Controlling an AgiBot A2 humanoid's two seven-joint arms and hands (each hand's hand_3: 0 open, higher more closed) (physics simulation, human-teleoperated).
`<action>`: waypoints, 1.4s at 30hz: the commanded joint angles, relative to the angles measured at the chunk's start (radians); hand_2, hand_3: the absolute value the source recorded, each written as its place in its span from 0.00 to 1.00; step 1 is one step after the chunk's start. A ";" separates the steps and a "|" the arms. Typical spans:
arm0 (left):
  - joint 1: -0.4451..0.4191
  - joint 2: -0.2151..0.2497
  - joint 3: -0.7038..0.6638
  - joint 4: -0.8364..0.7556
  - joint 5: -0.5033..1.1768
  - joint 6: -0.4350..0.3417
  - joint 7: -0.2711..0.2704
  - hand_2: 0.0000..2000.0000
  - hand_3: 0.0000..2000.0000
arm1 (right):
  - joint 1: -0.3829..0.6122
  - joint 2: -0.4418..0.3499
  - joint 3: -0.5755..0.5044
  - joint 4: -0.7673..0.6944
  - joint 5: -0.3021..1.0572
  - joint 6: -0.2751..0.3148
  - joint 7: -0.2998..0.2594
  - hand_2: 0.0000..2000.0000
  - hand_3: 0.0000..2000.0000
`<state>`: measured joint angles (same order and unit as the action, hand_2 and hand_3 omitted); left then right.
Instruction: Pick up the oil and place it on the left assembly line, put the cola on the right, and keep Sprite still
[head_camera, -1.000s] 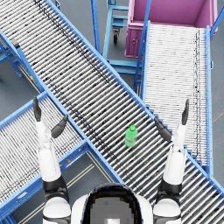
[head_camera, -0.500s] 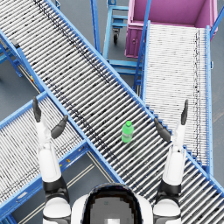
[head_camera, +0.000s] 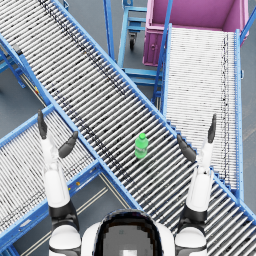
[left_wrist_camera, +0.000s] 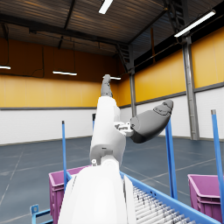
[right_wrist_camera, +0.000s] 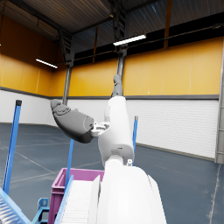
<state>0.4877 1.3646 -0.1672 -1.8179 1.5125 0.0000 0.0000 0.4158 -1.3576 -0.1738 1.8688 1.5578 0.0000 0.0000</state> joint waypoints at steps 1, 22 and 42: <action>0.000 0.000 0.002 -0.004 0.000 0.000 0.000 0.00 0.00 | 0.001 0.000 -0.002 0.002 0.000 0.000 0.000 0.00 0.00; -0.033 -0.002 0.020 0.001 -0.030 0.006 0.006 0.00 0.00 | -0.030 0.000 0.026 -0.006 -0.032 0.006 -0.006 0.00 0.00; -0.173 -0.134 0.315 0.018 -0.437 0.086 0.086 0.00 0.00 | -0.112 0.128 0.321 -0.062 -0.476 0.085 -0.086 0.00 0.00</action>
<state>0.3008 1.2179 0.1762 -1.7977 1.0355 0.0938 0.0936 0.2961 -1.2175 0.1762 1.8010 1.0387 0.0929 -0.0939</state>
